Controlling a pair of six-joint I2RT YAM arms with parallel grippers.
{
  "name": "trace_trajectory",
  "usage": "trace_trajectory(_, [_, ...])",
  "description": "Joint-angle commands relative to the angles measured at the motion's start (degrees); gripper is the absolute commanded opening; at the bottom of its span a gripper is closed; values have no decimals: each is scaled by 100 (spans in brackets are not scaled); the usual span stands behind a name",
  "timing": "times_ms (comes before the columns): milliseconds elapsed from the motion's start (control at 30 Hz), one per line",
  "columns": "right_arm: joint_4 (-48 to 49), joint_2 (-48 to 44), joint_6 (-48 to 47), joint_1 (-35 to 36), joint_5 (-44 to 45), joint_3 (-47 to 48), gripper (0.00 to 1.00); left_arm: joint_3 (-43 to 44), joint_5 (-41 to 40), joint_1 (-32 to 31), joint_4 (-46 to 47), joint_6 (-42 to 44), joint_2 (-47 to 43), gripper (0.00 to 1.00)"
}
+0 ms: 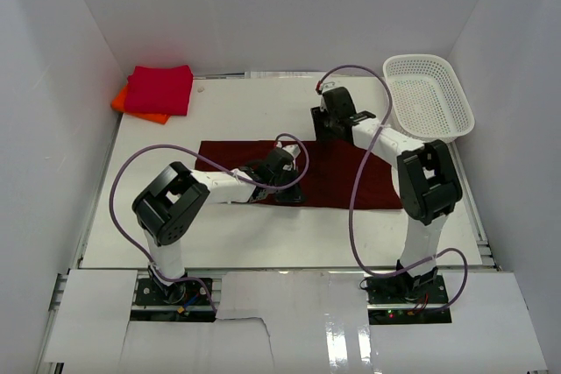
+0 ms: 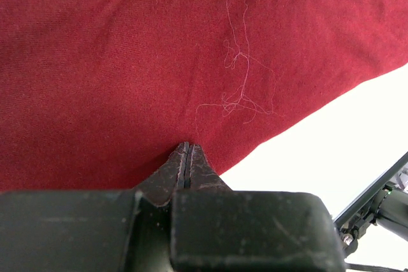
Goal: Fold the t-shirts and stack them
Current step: Rotate the tshirt 90 degrees
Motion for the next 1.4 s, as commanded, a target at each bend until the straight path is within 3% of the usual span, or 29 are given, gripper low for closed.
trace_trajectory(0, [300, -824, 199, -70, -60, -333, 54, 8, -31, -111, -556, 26, -224, 0])
trace_trajectory(67, [291, -1193, 234, -70, -121, -544, 55, 122, -101, -111, -644, 78, -330, 0])
trace_trajectory(100, [257, -1412, 296, -70, -139, -780, 61, 253, -145, -111, -749, 96, -435, 0])
trace_trajectory(133, [187, -1501, 340, -79, -148, -939, 62, 333, -172, -111, -890, 148, -479, 0])
trace_trajectory(400, [-745, -2195, 867, -114, -122, -1634, 59, 1370, -638, 178, -1935, 771, -813, 0])
trace_trajectory(600, [-1395, -2749, 1298, -123, -78, -2346, 59, 1652, -66, 2064, -2663, 1404, -1147, 0])
trace_trajectory(800, [-1773, -3215, 1403, -132, 142, -2847, 59, 1669, -110, 3244, -2992, 1695, -999, 0])
trace_trajectory(1000, [-2029, -3339, 1588, -149, -69, -3155, 59, 2003, -93, 3475, -2992, 1748, -182, 0])
trace_trajectory(1367, [-1854, -3085, 1483, -562, -622, -3498, 60, 2346, -417, 3475, -2930, 1906, 539, 0])
